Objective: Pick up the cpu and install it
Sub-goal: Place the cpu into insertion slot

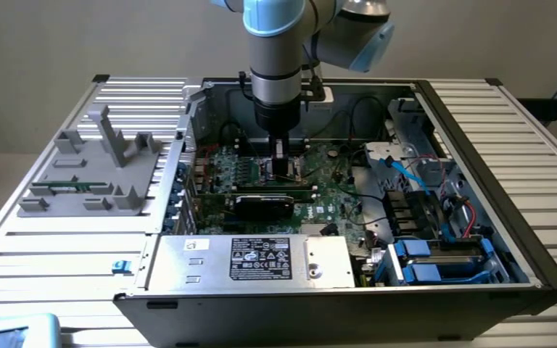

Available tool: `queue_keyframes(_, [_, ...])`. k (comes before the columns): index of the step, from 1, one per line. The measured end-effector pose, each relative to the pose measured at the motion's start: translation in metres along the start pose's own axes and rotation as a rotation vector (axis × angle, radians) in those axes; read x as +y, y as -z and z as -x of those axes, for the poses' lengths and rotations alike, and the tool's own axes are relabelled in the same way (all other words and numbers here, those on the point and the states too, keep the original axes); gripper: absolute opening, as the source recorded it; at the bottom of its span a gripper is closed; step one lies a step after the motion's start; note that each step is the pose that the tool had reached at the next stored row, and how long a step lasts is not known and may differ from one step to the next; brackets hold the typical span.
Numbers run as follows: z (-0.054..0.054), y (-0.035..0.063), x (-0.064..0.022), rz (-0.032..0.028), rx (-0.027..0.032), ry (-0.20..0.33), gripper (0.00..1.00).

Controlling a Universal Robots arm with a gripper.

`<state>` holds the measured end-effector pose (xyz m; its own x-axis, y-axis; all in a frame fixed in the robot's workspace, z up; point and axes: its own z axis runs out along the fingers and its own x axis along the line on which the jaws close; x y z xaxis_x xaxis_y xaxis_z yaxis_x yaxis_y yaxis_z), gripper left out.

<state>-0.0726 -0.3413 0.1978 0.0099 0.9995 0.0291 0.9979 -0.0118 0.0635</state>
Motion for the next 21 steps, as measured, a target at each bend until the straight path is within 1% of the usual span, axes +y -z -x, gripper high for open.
queue_keyframes(5, [0.0000, -0.0001, 0.0000, 0.0001, 0.0026, 0.000, 0.55])
queue_keyframes(21, [0.0002, -0.0006, 0.0000, 0.0007, 0.0038, 0.000, 0.55])
